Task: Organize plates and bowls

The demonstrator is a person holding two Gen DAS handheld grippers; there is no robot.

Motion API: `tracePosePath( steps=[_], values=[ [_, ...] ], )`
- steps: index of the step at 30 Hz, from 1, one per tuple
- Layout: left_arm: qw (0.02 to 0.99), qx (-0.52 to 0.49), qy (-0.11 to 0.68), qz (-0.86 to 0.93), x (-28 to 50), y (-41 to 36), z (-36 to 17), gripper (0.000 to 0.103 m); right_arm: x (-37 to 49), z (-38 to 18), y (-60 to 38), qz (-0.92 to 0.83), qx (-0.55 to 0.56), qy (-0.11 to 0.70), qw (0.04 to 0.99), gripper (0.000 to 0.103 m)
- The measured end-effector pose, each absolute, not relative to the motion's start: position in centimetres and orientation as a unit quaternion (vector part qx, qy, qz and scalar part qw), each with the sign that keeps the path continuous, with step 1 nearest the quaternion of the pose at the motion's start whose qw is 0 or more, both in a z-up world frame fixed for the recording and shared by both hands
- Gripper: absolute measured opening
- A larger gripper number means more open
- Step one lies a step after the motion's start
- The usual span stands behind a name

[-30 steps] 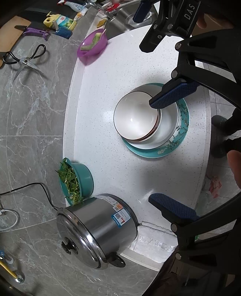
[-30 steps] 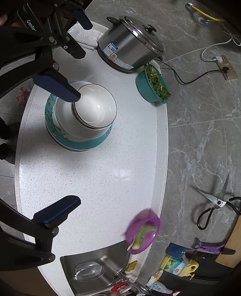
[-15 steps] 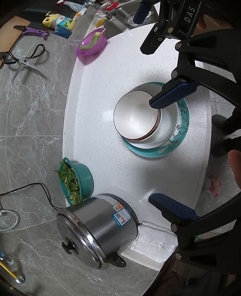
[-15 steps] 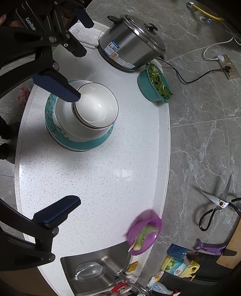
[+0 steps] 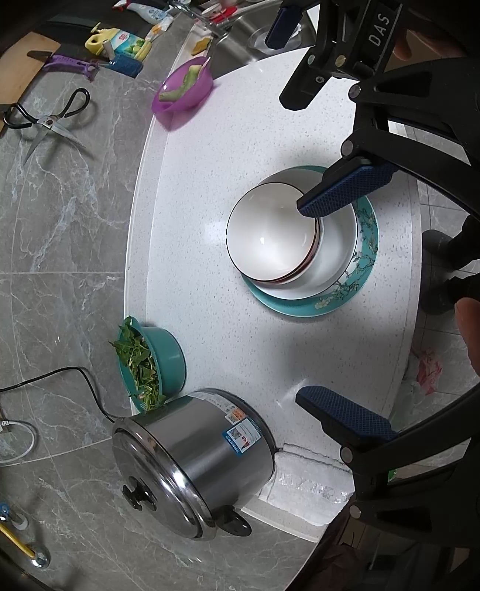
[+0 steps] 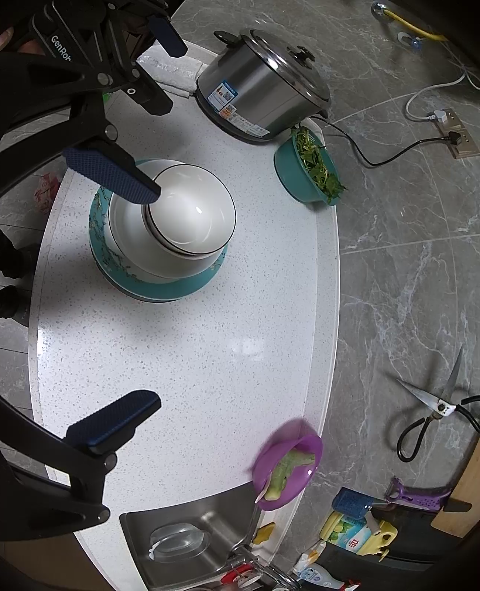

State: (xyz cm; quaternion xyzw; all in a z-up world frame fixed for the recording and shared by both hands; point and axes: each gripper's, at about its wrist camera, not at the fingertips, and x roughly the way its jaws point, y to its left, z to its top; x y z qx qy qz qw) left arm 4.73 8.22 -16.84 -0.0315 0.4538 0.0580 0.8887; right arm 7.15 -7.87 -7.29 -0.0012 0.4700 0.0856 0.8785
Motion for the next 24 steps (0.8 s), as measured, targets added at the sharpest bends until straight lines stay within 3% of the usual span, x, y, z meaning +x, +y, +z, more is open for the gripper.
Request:
tracePosePath(
  steps=[24],
  values=[
    [0.888,-0.031,0.455,0.057,4.79,8.23,-16.91,0.093,7.03,-7.19,-7.47,0.087,-0.003,0.47,0.879,0.103]
  ],
)
